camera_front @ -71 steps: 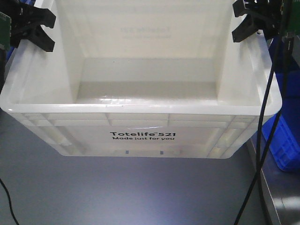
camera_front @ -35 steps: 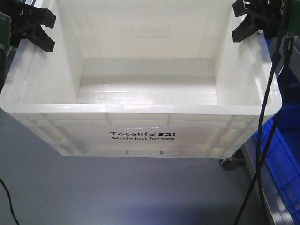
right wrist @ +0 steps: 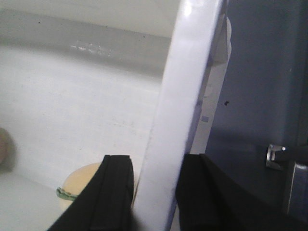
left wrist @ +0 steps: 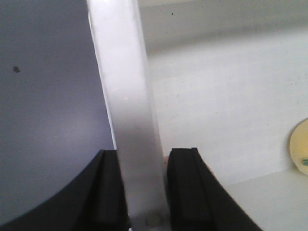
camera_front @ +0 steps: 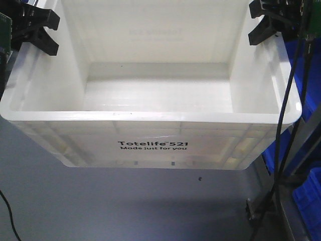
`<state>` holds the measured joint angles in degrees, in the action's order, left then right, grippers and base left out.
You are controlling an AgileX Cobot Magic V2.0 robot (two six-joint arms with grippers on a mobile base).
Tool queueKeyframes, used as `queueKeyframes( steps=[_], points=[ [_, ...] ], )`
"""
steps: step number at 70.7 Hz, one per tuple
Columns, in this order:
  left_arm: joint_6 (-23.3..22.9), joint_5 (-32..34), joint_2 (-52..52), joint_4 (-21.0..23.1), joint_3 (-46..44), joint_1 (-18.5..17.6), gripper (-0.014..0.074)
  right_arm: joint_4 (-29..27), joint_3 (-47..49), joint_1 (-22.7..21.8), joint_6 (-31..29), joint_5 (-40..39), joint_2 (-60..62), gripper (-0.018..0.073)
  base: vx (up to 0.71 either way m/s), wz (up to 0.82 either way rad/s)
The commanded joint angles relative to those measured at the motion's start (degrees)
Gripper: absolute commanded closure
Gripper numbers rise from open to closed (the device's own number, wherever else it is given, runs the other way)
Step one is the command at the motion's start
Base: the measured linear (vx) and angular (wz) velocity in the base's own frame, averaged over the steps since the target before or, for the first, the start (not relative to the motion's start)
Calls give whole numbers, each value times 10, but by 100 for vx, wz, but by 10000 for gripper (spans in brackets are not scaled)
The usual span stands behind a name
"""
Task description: Place moving items into box and shelve
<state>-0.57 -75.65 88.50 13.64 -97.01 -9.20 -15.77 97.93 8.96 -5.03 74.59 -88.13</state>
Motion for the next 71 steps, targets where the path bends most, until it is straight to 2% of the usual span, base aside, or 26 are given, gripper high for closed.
queueKeyframes(
  steps=[1,71],
  points=[
    [6,53,-31,80,-25,-9,613,-88,22,6,-9,-39,31,571,49,4],
    [6,53,-31,80,-25,-9,613,-88,22,6,-9,-39,31,571,45,12]
  ],
)
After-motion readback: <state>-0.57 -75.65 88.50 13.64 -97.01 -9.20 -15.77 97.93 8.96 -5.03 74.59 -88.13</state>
